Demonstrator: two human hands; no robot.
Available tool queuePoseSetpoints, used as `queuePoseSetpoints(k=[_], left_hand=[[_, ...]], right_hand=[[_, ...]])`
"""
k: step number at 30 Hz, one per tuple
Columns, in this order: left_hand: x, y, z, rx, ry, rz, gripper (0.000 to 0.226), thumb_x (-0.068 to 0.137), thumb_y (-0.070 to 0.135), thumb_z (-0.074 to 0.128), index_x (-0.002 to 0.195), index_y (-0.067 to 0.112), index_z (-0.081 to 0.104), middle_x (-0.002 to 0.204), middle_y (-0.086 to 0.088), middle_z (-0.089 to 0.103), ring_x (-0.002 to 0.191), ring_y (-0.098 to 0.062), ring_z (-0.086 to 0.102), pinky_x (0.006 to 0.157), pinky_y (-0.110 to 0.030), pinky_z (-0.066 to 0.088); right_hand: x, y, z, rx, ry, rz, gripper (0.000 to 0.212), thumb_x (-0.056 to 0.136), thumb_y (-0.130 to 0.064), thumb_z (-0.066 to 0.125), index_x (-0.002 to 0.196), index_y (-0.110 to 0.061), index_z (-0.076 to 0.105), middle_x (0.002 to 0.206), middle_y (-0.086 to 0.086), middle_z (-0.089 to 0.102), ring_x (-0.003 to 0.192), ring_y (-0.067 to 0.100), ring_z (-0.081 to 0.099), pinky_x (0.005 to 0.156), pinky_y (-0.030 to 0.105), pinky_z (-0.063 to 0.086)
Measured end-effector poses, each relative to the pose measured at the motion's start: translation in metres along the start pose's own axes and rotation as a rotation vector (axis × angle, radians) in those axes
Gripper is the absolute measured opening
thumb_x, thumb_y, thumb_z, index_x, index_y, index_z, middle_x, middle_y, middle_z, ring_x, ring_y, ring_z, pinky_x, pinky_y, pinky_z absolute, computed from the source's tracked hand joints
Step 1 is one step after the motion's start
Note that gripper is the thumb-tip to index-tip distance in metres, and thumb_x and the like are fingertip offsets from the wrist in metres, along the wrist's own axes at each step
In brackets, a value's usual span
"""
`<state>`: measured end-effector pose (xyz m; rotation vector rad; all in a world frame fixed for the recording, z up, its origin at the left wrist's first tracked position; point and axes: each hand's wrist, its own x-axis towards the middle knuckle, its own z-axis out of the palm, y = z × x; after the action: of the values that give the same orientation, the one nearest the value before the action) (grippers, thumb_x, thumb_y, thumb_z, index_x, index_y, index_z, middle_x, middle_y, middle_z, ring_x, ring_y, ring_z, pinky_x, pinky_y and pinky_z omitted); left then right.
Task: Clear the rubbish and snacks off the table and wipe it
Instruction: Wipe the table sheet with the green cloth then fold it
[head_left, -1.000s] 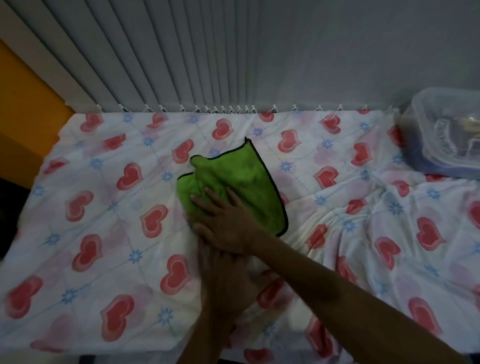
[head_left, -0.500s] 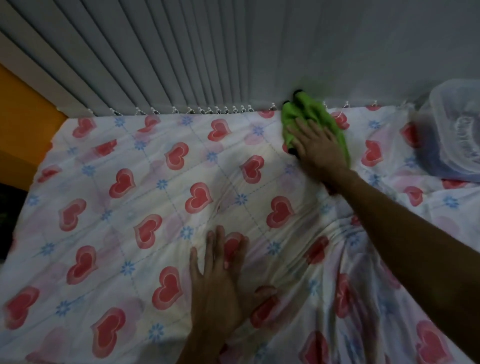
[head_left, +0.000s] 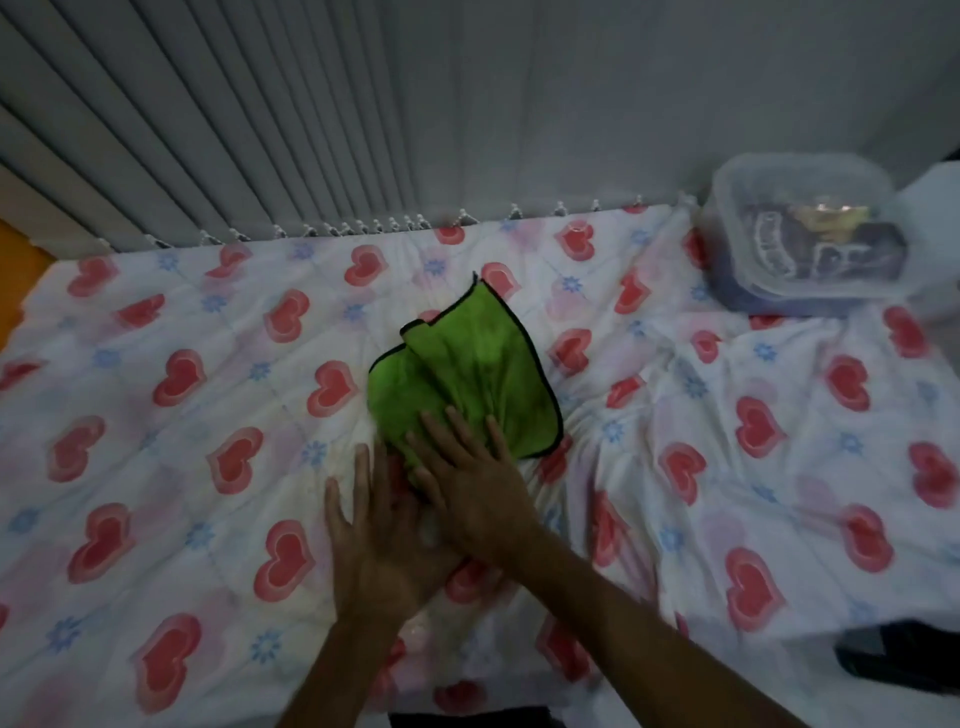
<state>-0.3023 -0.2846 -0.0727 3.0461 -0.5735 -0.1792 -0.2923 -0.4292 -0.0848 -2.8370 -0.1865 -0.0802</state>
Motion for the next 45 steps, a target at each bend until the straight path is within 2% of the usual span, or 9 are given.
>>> queuePoseSetpoints(k=[8,18,25,30,32,34,37,41,45], left_hand=[[-0.006,0.003,0.003,-0.077,0.108,-0.023,0.112,0.069,0.1,0.026,0.156,0.031,0.038,0.169,-0.016,0.016,0.155,-0.035,0.018,0.12,-0.064,0.012],[-0.004,0.004,0.006,-0.039,0.092,-0.059,0.112,0.068,0.103,0.02,0.16,0.039,0.019,0.171,-0.012,0.005,0.157,-0.033,0.008,0.121,-0.064,0.011],[-0.003,0.012,-0.004,-0.032,-0.024,-0.052,0.108,0.071,0.101,0.021,0.161,0.042,0.004,0.17,-0.011,-0.014,0.157,-0.031,-0.011,0.121,-0.067,0.001],[-0.001,0.047,-0.031,0.132,0.057,0.051,0.1,0.083,0.082,0.043,0.16,0.022,0.022,0.169,-0.02,-0.004,0.156,-0.041,-0.005,0.119,-0.069,0.002],[0.004,0.085,-0.033,0.126,0.113,0.138,0.093,0.089,0.068,0.049,0.16,0.013,0.022,0.169,-0.021,0.002,0.157,-0.039,0.0,0.122,-0.063,0.0],[0.009,0.127,-0.023,0.03,0.17,0.209,0.078,0.095,0.049,0.05,0.158,0.007,0.029,0.167,-0.02,0.017,0.156,-0.035,0.016,0.124,-0.057,0.007],[0.006,0.168,0.005,-0.076,0.163,0.148,0.064,0.1,0.028,0.048,0.158,0.008,0.032,0.166,-0.015,0.024,0.154,-0.028,0.025,0.123,-0.054,0.023],[-0.002,0.176,0.027,-0.139,0.239,0.03,0.066,0.103,0.038,0.035,0.159,0.005,0.026,0.166,-0.015,0.026,0.153,-0.028,0.027,0.122,-0.05,0.026],[-0.002,0.177,0.03,-0.076,0.231,0.036,0.073,0.105,0.057,0.025,0.159,0.008,0.028,0.167,-0.013,0.023,0.154,-0.03,0.025,0.122,-0.05,0.024]], right_hand=[[-0.087,0.088,-0.023,-0.122,0.01,0.266,0.05,0.105,-0.039,0.03,0.15,-0.022,0.044,0.16,-0.003,0.037,0.149,0.019,0.031,0.114,0.057,0.03],[-0.196,0.201,-0.077,-0.174,0.062,0.617,0.057,0.105,-0.043,0.017,0.157,-0.022,0.024,0.166,-0.006,0.017,0.154,0.015,0.01,0.123,0.05,0.012],[-0.197,0.196,-0.099,-0.054,0.067,0.687,0.062,0.102,-0.048,0.01,0.156,-0.024,0.029,0.166,-0.004,0.018,0.154,0.018,0.012,0.124,0.05,0.012],[-0.157,0.126,-0.148,0.111,0.44,0.49,0.044,0.108,-0.036,0.026,0.137,-0.021,0.056,0.146,0.0,0.054,0.137,0.019,0.045,0.116,0.047,0.031],[-0.135,0.088,-0.144,0.161,0.411,0.363,0.039,0.107,-0.031,0.031,0.132,-0.021,0.06,0.138,0.001,0.06,0.131,0.019,0.05,0.115,0.045,0.03],[-0.117,0.064,-0.117,0.155,0.279,0.299,0.045,0.106,-0.038,0.027,0.141,-0.024,0.053,0.146,0.001,0.054,0.138,0.022,0.045,0.118,0.046,0.025],[-0.117,0.079,-0.068,0.153,0.128,0.368,0.055,0.103,-0.046,0.019,0.148,-0.028,0.045,0.154,0.003,0.045,0.144,0.024,0.039,0.118,0.051,0.027],[-0.144,0.129,-0.042,0.006,0.098,0.337,0.053,0.105,-0.045,0.023,0.151,-0.028,0.041,0.161,-0.003,0.034,0.151,0.02,0.026,0.12,0.048,0.022],[-0.168,0.163,-0.053,-0.057,0.152,0.419,0.052,0.104,-0.04,0.027,0.153,-0.025,0.039,0.162,-0.001,0.033,0.151,0.023,0.027,0.121,0.048,0.021]])
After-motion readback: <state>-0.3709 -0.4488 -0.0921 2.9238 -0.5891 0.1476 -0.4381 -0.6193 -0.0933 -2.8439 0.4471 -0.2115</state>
